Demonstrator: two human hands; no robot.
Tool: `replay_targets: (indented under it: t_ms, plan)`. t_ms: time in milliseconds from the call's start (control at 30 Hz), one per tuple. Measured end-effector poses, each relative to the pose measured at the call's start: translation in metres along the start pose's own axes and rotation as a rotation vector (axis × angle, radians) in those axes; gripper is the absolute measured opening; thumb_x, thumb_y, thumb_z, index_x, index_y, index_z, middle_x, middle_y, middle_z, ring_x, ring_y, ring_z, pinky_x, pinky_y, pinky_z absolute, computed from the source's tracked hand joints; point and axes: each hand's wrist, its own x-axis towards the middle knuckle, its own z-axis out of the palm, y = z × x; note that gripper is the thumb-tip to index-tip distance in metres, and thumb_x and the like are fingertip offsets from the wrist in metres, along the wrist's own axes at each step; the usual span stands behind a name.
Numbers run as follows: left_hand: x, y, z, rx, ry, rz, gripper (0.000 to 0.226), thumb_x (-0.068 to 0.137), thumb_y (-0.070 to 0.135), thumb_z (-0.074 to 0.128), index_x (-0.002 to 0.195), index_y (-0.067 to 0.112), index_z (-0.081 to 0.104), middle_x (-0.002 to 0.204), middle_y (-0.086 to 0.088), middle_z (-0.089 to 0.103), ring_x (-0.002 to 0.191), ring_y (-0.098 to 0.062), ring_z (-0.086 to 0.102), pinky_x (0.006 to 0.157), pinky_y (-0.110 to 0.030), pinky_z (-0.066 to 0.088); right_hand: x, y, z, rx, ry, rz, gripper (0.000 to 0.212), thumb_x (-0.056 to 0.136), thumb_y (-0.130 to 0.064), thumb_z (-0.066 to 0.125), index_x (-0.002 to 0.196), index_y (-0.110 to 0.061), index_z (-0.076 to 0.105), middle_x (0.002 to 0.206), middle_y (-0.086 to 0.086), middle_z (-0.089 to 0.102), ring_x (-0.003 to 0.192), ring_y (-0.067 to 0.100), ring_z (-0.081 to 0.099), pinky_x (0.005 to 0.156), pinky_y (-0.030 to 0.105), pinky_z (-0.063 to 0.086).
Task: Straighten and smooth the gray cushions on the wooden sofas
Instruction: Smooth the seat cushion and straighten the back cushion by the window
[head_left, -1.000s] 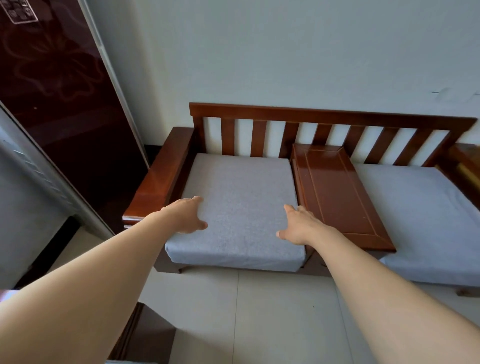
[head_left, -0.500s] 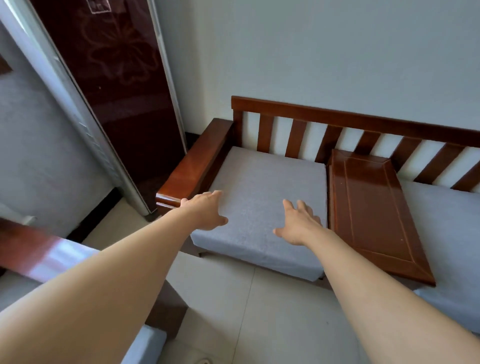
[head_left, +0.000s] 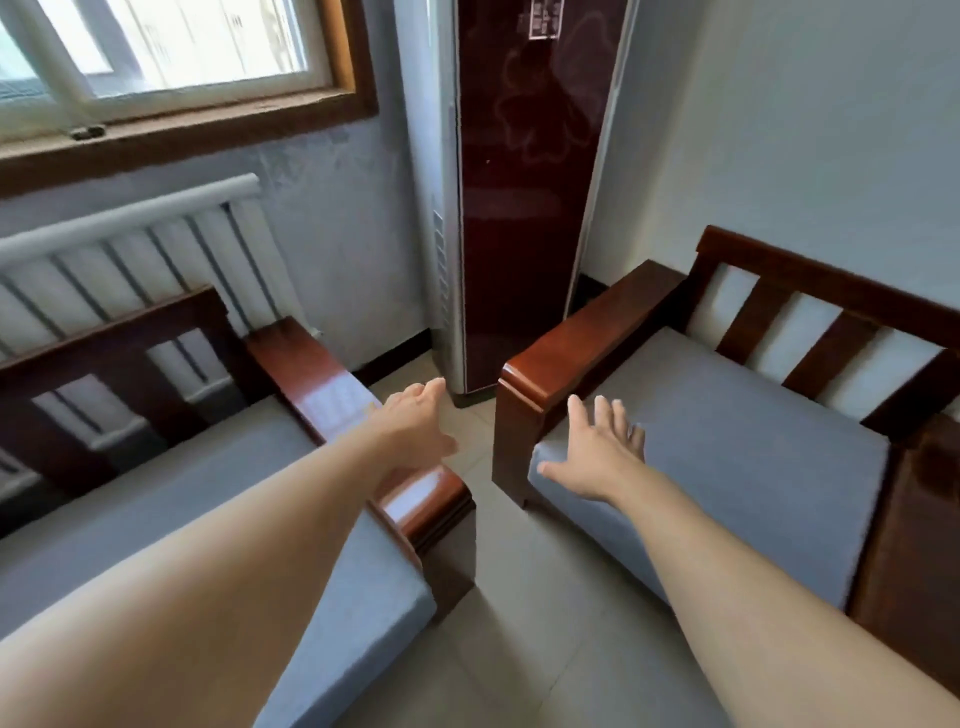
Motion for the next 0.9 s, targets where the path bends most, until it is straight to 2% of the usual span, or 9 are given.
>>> replay_targets:
  t_ms: [333,533,733,900]
  plan:
    - [-0.106,-0.188,0.004,-0.112,0.044,-0.303,0.082,0.091,0.048,0.055,0.152,0.022,0.007,0.156,-0.001,0.022,0.142,-0.023,0.024,0.110,-0.048,0.022,-0.043,-0.184,0.052,-0.070,-0.064,-0.269,0.094,0.088,-0.050,0.057,0.153,-0.020,-0.004,0.159,0.016,-0.010,0.146,0.033,-0.014,0.117,0.052,-0.001]
    - [-0.177,-0.277,0.027,-0.164,0.051,-0.462,0.083,0.091,0.048,0.055,0.153,0.022,0.005,0.157,-0.002,0.020,0.143,-0.024,0.023,0.111,-0.049,0.021,-0.082,-0.272,0.093,-0.114,-0.112,-0.416,0.094,0.089,-0.048,0.058,0.153,-0.019,-0.005,0.158,0.015,-0.017,0.145,0.032,-0.017,0.116,0.050,-0.003]
    - [-0.238,-0.327,0.066,-0.255,0.027,-0.655,0.084,0.091,0.048,0.055,0.153,0.022,0.005,0.158,-0.001,0.018,0.143,-0.024,0.023,0.112,-0.050,0.020,-0.105,-0.326,0.135,-0.198,-0.205,-0.571,0.096,0.089,-0.047,0.059,0.153,-0.020,-0.007,0.156,0.014,-0.025,0.144,0.032,-0.021,0.117,0.049,-0.004]
    - [-0.261,-0.338,0.104,-0.330,-0.005,-0.764,0.084,0.091,0.048,0.054,0.153,0.021,0.003,0.158,-0.001,0.018,0.143,-0.024,0.024,0.112,-0.049,0.020,-0.107,-0.348,0.171,-0.237,-0.249,-0.731,0.096,0.089,-0.044,0.061,0.152,-0.021,-0.008,0.156,0.014,-0.024,0.144,0.032,-0.022,0.117,0.050,-0.005]
